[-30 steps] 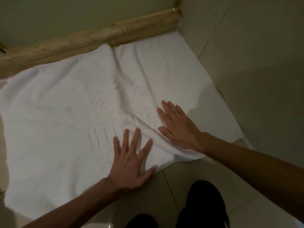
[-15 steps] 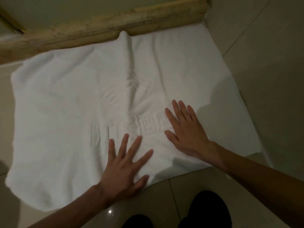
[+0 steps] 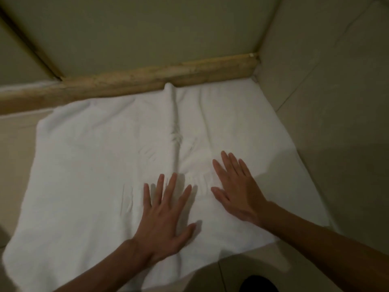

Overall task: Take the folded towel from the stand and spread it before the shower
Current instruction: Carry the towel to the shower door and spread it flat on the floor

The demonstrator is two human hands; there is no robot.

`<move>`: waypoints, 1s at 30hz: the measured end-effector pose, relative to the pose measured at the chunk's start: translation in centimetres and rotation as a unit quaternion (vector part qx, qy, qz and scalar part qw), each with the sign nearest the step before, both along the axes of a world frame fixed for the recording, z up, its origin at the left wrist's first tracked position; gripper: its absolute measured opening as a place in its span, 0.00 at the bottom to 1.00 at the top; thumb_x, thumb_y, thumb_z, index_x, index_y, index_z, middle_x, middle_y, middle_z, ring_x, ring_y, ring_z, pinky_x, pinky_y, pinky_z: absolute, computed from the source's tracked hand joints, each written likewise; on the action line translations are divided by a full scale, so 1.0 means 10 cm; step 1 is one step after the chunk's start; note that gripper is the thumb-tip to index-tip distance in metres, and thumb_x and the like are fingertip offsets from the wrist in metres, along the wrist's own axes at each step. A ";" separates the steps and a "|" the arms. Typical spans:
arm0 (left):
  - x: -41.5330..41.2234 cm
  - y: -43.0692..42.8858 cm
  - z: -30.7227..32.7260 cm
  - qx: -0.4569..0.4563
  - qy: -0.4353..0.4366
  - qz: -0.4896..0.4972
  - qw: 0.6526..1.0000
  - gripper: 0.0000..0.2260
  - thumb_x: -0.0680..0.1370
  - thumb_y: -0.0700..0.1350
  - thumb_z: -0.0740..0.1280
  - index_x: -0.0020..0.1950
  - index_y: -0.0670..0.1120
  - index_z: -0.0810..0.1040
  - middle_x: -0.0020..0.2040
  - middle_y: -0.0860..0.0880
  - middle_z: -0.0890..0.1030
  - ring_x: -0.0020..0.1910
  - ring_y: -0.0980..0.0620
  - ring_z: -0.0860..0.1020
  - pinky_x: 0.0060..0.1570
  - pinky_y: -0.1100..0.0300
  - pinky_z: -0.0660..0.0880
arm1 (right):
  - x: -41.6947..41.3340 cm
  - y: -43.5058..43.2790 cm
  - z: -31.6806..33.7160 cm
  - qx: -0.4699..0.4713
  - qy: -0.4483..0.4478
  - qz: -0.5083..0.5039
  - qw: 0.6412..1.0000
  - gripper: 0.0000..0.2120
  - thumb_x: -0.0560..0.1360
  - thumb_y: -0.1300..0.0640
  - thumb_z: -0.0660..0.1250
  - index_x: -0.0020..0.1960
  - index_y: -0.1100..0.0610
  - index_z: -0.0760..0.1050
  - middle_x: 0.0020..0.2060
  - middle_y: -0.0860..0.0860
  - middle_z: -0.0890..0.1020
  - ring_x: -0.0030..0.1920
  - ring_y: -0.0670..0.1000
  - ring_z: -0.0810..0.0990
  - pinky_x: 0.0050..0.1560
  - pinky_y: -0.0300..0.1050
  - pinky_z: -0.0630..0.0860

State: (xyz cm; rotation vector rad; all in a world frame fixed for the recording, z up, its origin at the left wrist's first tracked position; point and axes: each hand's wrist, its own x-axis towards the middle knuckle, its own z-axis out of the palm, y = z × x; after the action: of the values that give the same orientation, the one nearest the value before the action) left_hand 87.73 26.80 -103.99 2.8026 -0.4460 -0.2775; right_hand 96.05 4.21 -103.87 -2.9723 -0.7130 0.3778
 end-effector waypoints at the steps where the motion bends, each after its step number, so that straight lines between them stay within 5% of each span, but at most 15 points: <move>1: 0.16 -0.02 0.03 -0.005 -0.013 0.008 1.000 0.33 0.76 0.69 0.47 0.78 0.57 0.46 0.79 0.45 0.42 0.76 0.40 0.39 0.71 0.35 0.40 | 0.08 0.02 0.03 0.002 -0.004 0.000 1.000 0.33 0.78 0.40 0.42 0.77 0.57 0.52 0.76 0.61 0.53 0.76 0.61 0.50 0.74 0.58 0.51; 5: 0.91 -0.12 0.10 0.056 -0.043 0.021 0.997 0.34 0.75 0.68 0.42 0.76 0.55 0.38 0.77 0.44 0.36 0.74 0.41 0.32 0.70 0.37 0.35 | 0.52 0.14 0.04 -0.011 -0.010 -0.003 1.000 0.31 0.79 0.40 0.39 0.77 0.54 0.40 0.77 0.56 0.41 0.76 0.56 0.39 0.75 0.52 0.39; 10: 1.74 -0.19 0.07 0.111 -0.048 0.034 0.992 0.34 0.76 0.66 0.44 0.78 0.52 0.40 0.77 0.44 0.34 0.74 0.41 0.31 0.70 0.38 0.32 | 1.09 0.26 0.05 -0.002 -0.036 -0.001 0.999 0.28 0.81 0.44 0.42 0.77 0.54 0.42 0.77 0.56 0.43 0.76 0.55 0.41 0.75 0.51 0.40; 14: 2.19 -0.10 0.03 0.062 -0.033 0.091 0.993 0.34 0.76 0.66 0.44 0.77 0.54 0.38 0.77 0.45 0.35 0.75 0.42 0.35 0.71 0.40 0.36 | 1.50 0.35 0.05 0.006 -0.040 -0.004 0.999 0.28 0.81 0.45 0.44 0.77 0.55 0.42 0.77 0.56 0.44 0.76 0.55 0.42 0.75 0.51 0.41; 27: 2.37 0.43 -0.35 -0.003 -0.043 0.168 0.985 0.34 0.71 0.73 0.30 0.69 0.57 0.22 0.75 0.56 0.35 0.75 0.54 0.36 0.69 0.41 0.28 | 1.93 0.68 -0.33 0.006 -0.052 0.021 0.998 0.34 0.76 0.37 0.32 0.77 0.52 0.39 0.76 0.55 0.39 0.76 0.55 0.37 0.75 0.55 0.40; 30: 2.31 0.59 -0.38 0.022 -0.058 0.175 0.983 0.33 0.73 0.71 0.32 0.71 0.57 0.26 0.76 0.56 0.35 0.75 0.54 0.33 0.70 0.43 0.28 | 1.93 0.67 -0.34 0.017 -0.056 0.017 0.998 0.34 0.75 0.37 0.32 0.77 0.52 0.40 0.77 0.55 0.40 0.76 0.54 0.37 0.75 0.55 0.40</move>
State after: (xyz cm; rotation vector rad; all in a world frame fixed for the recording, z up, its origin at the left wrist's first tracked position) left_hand 110.88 32.72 -107.83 2.8824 0.0334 -0.0468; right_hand 115.31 10.91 -107.29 -2.9725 -0.7746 0.2005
